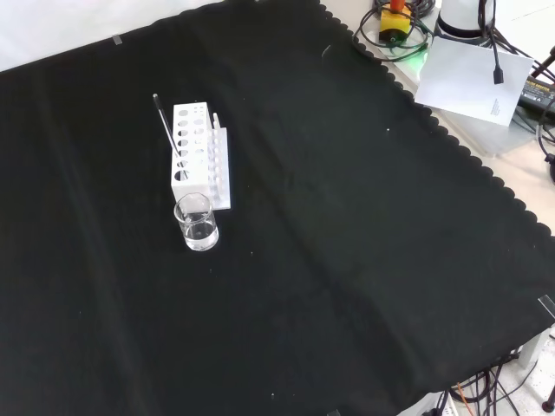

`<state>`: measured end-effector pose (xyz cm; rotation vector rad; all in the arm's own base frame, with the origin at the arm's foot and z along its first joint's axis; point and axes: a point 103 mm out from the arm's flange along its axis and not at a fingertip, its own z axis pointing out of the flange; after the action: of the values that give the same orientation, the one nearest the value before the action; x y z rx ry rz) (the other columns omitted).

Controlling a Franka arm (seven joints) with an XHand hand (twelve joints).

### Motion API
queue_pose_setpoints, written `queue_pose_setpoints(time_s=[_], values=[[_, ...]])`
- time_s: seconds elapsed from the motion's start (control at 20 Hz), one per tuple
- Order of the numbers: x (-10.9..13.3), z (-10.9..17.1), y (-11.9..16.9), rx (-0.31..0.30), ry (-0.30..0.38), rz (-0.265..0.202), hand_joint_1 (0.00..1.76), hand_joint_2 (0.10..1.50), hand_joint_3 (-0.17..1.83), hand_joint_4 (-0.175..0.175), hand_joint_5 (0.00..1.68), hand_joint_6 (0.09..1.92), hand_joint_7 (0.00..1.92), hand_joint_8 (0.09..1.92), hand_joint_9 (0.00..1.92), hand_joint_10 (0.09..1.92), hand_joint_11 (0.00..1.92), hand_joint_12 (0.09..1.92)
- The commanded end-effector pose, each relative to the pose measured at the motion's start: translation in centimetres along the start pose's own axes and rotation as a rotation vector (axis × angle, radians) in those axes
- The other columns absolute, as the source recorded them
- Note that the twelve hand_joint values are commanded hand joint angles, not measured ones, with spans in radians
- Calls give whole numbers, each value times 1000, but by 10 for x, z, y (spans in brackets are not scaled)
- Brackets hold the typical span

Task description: Take the glass rod from the white test tube rack.

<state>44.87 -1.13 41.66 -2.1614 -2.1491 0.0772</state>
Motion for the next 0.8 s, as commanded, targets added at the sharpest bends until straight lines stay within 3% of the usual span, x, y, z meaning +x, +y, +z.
queue_pose_setpoints(time_s=[0.05,0.55,0.8], values=[[-4,34,67,10,17,-57,760,765,674,-137,123,87,98,870,183,889,0,1329],[-7,93,109,64,7,-126,739,785,662,-144,153,87,134,898,255,903,0,1379],[-9,128,124,72,57,-150,726,798,658,-147,175,87,148,905,276,901,0,1405]])
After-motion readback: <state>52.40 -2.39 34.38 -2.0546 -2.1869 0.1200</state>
